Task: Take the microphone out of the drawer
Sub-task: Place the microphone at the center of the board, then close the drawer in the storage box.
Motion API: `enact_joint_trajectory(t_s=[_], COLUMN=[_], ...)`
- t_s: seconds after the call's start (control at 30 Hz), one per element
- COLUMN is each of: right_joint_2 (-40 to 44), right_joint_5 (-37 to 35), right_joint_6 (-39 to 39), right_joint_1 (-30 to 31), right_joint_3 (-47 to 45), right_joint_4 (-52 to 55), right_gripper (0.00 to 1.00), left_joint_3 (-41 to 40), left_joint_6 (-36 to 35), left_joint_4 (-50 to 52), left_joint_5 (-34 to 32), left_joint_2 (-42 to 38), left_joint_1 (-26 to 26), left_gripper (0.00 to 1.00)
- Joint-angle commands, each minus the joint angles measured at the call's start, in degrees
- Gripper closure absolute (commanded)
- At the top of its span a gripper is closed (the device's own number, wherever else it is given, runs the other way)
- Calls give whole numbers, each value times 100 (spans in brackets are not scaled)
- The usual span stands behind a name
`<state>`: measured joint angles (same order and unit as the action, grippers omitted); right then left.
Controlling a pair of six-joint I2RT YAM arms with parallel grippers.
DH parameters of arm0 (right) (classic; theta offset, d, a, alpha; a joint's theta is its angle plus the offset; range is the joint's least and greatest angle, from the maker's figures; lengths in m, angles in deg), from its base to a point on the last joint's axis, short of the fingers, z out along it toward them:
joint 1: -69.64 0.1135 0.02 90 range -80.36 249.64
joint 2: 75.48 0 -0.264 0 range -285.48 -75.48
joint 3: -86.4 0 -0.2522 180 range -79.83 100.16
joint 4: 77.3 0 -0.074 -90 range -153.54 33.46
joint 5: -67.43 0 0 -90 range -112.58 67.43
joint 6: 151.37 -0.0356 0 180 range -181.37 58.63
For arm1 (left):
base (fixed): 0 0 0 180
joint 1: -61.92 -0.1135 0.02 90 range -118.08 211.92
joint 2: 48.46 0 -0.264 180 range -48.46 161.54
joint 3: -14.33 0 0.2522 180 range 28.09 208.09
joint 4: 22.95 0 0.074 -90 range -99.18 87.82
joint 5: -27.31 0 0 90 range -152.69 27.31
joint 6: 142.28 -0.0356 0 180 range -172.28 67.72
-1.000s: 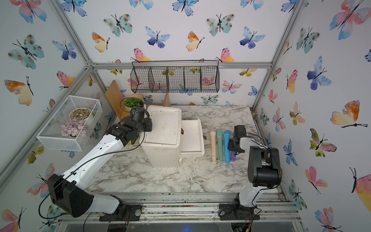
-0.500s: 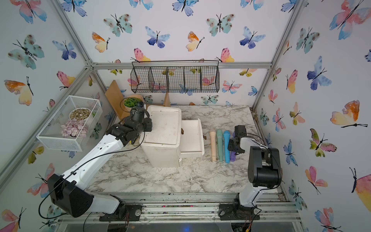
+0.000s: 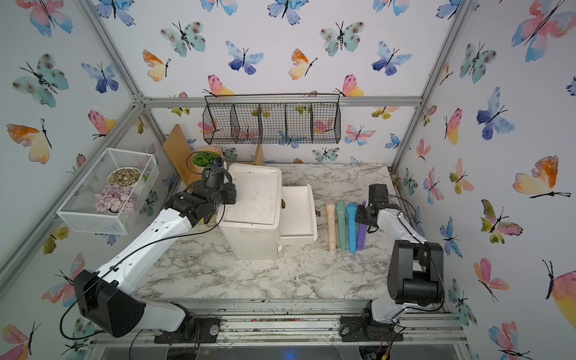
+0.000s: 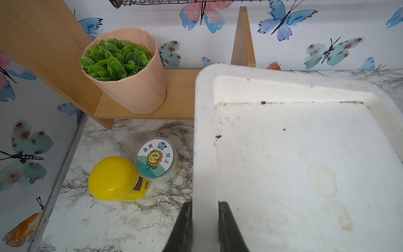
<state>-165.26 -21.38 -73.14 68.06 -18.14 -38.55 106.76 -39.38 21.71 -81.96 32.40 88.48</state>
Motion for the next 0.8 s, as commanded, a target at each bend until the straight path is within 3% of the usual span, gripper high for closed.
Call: enact_joint_trajectory(t_s=[0.0,0.13,0.37,0.6,0.77], right_joint_2=[259,425,313,233,198], right_joint_5=[907,2117,4400,5448,5679], right_joint_6=[128,115,-265,-554,-734], right_joint_1=[-9,-9,-9,-2,0], right_joint_3=[142,40,-453,-942,-1096], right_joint_4=[108,-192,-1005,-1671,-1933], right_gripper=[51,52,77,97,98], left_joint_3=[-151,-125,-142,-85,-63], left_joint_6=[-262,-249,-236,-254,-227], left_joint_4=[155,161,162,157,162], left_joint_5=[-139,-113,-70,-95,-44], left_joint_2=[129,136,136,153,184], left_joint_1=[-29,-29,-28,-24,-20], left_gripper=[100,100,100,100,100])
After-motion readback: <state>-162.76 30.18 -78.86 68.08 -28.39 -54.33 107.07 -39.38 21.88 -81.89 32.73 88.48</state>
